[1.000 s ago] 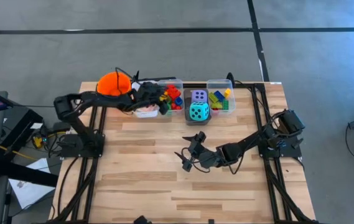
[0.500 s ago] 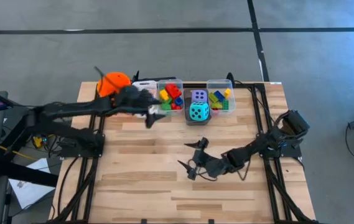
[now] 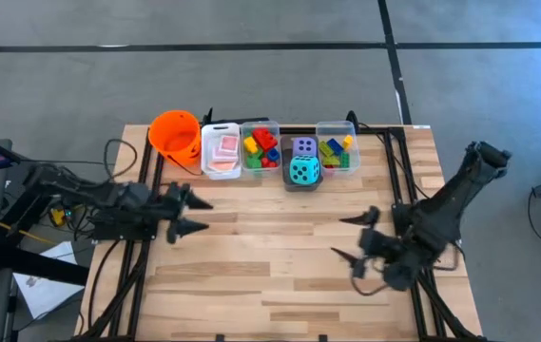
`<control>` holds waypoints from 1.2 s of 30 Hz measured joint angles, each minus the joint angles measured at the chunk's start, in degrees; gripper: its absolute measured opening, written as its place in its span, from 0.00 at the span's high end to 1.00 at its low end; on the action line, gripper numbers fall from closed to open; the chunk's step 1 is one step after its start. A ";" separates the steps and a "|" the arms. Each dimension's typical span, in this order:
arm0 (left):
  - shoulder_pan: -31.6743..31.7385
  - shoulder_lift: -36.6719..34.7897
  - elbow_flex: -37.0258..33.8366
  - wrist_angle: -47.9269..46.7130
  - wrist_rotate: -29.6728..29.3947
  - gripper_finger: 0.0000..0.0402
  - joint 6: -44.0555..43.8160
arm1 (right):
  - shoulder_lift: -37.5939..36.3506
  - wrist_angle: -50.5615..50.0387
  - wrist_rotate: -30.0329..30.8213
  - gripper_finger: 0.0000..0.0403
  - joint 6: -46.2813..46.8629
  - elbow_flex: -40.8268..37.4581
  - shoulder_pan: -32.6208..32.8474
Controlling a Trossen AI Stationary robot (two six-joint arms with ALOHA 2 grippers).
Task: Pick & Place Toys
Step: Return to Home Position
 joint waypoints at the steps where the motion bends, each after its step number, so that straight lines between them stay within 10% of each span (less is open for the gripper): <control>1: -2.57 -2.60 -2.53 2.21 -1.82 0.20 -0.92 | -1.45 -3.05 0.05 0.08 3.56 -0.57 1.81; 11: -18.38 -13.91 -12.78 10.40 -18.85 0.20 5.76 | -7.70 16.25 4.59 0.08 3.24 -17.33 6.37; 25: -21.22 -10.71 -12.81 7.03 -21.03 0.20 8.41 | -10.59 70.45 -34.38 0.08 -13.60 -43.32 -20.54; 36: -21.17 -13.92 -19.93 8.07 -24.47 0.21 5.93 | -14.48 63.47 -31.72 0.08 -12.20 -44.49 -19.64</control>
